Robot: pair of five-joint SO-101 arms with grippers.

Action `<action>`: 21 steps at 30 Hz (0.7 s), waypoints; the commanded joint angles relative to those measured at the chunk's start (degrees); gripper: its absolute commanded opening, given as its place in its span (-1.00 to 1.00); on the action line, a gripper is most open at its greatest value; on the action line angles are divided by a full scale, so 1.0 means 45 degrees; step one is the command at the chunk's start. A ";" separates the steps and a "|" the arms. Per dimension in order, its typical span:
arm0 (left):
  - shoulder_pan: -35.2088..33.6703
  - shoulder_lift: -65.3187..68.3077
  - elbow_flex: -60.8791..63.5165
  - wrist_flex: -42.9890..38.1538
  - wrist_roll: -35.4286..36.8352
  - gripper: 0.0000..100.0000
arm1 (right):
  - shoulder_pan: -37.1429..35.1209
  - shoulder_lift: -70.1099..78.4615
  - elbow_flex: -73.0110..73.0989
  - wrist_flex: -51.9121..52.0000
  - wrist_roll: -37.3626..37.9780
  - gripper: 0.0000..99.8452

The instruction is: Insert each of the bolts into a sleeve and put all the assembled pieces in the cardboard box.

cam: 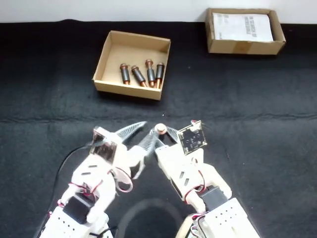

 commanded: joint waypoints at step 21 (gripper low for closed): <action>-0.7746 -0.0166 -0.0147 0.0117 0.0117 -0.98 | 0.1260 0.0107 -0.5167 0.3741 -0.0918 -0.98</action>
